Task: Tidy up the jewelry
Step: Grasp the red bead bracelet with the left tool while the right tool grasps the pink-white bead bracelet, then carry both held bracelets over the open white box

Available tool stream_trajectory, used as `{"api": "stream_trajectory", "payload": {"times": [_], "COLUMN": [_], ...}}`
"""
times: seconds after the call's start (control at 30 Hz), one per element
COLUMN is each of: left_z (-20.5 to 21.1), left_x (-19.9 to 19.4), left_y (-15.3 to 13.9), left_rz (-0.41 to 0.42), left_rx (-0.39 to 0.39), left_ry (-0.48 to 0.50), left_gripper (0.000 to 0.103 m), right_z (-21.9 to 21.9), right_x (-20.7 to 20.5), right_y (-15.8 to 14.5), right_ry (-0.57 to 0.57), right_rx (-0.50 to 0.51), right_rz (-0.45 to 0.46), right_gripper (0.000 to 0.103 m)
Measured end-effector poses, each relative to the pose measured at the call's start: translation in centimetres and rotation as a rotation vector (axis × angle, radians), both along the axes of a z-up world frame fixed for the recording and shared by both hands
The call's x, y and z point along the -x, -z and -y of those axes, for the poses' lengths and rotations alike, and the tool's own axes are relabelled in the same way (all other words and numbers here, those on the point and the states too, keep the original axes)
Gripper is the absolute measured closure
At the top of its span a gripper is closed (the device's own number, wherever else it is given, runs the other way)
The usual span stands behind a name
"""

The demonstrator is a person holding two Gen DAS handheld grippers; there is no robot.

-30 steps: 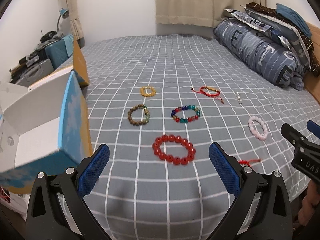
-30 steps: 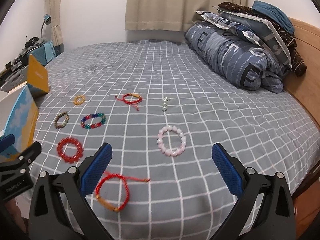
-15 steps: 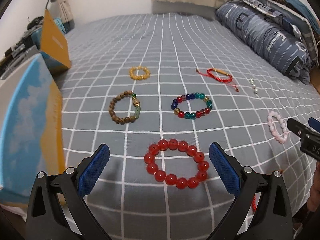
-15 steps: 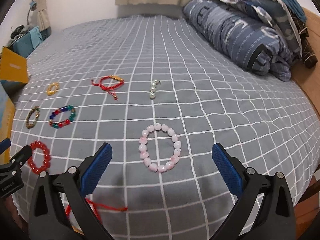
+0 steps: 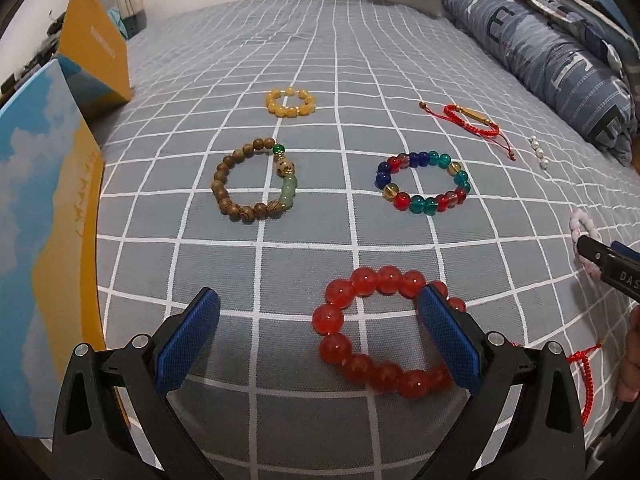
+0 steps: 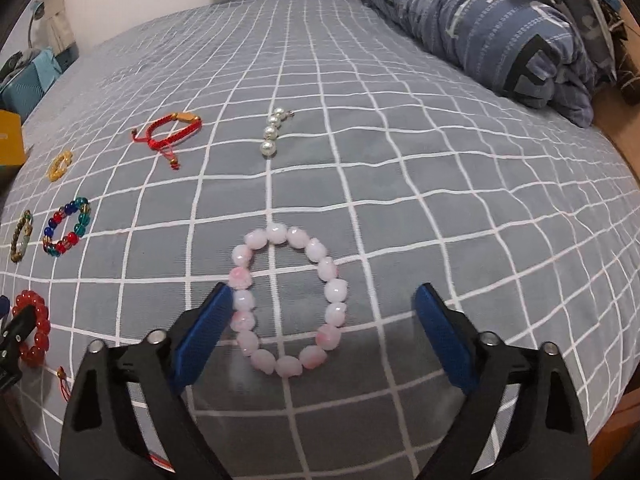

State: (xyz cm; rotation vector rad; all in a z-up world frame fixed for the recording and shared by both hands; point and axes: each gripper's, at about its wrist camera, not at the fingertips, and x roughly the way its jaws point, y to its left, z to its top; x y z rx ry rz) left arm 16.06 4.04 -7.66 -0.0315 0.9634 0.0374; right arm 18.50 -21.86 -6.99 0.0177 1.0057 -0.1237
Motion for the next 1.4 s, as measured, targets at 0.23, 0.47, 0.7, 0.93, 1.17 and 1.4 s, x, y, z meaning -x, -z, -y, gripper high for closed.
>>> {"api": "stream_trajectory", "payload": {"times": [0.23, 0.47, 0.7, 0.93, 1.17, 1.4], "left_z": [-0.2, -0.2, -0.1, 0.3, -0.3, -0.3], "left_x": [0.2, 0.4, 0.7, 1.0, 1.0, 1.4], "left_y": [-0.2, 0.1, -0.1, -0.7, -1.3, -2.3], "left_rz": [-0.015, -0.009, -0.009, -0.011, -0.002, 0.020], "left_rx": [0.017, -0.004, -0.011, 0.006, 0.061, 0.085], "left_ry": [0.014, 0.004, 0.003, 0.037, 0.047, 0.059], "left_gripper": [0.016, 0.023, 0.045, 0.085, 0.089, 0.090], "right_z": [0.6, 0.9, 0.6, 0.8, 0.8, 1.0], "right_x": [0.4, 0.1, 0.3, 0.3, 0.6, 1.6], "right_y": [-0.7, -0.1, 0.1, -0.3, -1.2, -2.5], "right_ry": [0.016, 0.037, 0.031, 0.045, 0.054, 0.067], "right_rx": [-0.049, -0.062, -0.063, -0.072, -0.075, -0.077], "right_rz": [0.016, -0.003, -0.010, -0.006, 0.023, 0.068], "right_gripper": [0.027, 0.036, 0.045, 0.092, 0.092, 0.092]}}
